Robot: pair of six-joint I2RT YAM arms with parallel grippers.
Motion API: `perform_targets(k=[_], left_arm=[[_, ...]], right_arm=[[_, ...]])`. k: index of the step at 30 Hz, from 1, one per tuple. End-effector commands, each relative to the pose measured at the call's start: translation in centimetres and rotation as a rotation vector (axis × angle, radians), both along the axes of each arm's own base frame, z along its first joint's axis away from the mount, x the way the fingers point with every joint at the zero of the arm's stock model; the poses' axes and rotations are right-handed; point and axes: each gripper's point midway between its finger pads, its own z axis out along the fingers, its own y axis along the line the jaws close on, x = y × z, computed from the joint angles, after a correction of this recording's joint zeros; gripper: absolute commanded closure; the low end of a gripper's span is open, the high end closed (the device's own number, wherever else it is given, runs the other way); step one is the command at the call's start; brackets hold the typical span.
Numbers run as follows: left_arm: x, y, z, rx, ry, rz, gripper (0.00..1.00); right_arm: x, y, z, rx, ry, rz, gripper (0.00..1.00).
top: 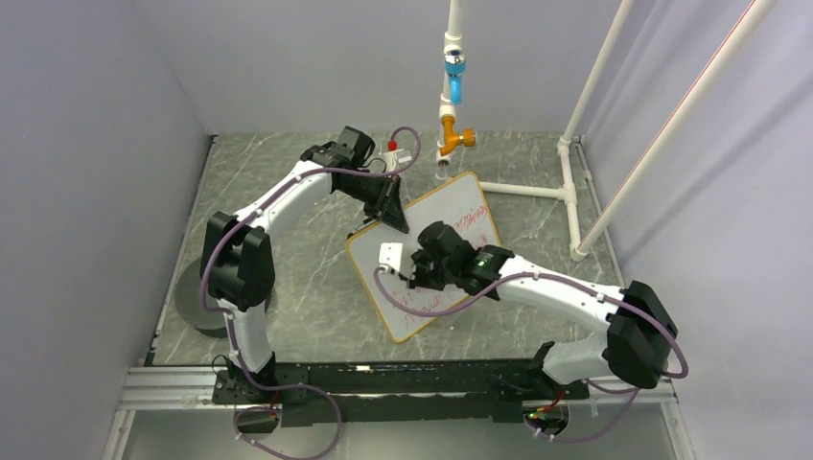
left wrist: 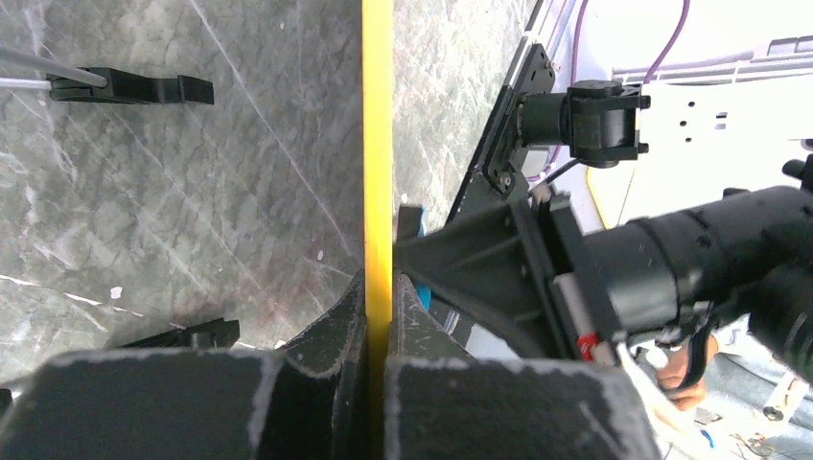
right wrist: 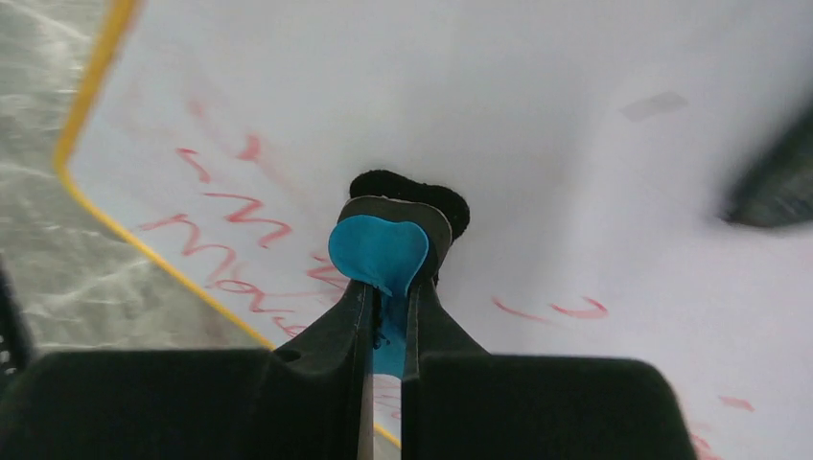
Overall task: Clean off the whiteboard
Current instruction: Erase the whiteboard at the center of the board.
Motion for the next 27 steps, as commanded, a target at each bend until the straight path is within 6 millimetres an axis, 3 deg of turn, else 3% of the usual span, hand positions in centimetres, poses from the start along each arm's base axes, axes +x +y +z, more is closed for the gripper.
perform_targets(k=[1,3,5,8,10,14,17,20,24,27], left_arm=[[-3.3,-0.8,6.3,-0.171,0.002,-0.094,1.0],[-3.3,-0.8,6.1,-0.168,0.004,-0.093,1.0],[-3.3,-0.7,6.2,-0.167,0.002,-0.094,1.0],[-3.3,-0.7,6.1,-0.167,0.0,-0.096,1.0],[-3.3,-0.8,6.2,-0.169,0.001,-0.097,1.0],[-3.3,-0.8,6.3,-0.173,0.001,-0.099,1.0],[-3.3,-0.7,6.4,-0.175,0.001,-0.098,1.0],[-3.3,-0.8,6.3,-0.174,0.0,-0.099,1.0],[-3.2,-0.7,6.2,-0.169,0.001,-0.097,1.0],[-3.3,-0.7,6.1,-0.169,0.004,-0.099,1.0]], right_arm=[[-1.9,4.1,1.7,0.042,0.021,0.139,1.0],[-1.3,5.6,3.6,0.079,0.015,0.134,1.0],[0.7,5.9,5.2,0.106,-0.01,0.065,1.0],[4.9,2.9,6.9,0.143,-0.063,-0.089,1.0],[6.4,0.0,6.8,0.134,-0.102,-0.166,1.0],[5.3,-3.3,3.8,0.065,-0.101,-0.185,1.0],[2.1,-2.6,1.2,0.043,-0.041,-0.092,1.0],[-0.4,-0.4,0.5,0.039,0.005,0.006,1.0],[1.0,2.6,4.2,0.105,-0.011,0.005,1.0],[4.8,1.7,6.7,0.138,-0.067,-0.12,1.0]])
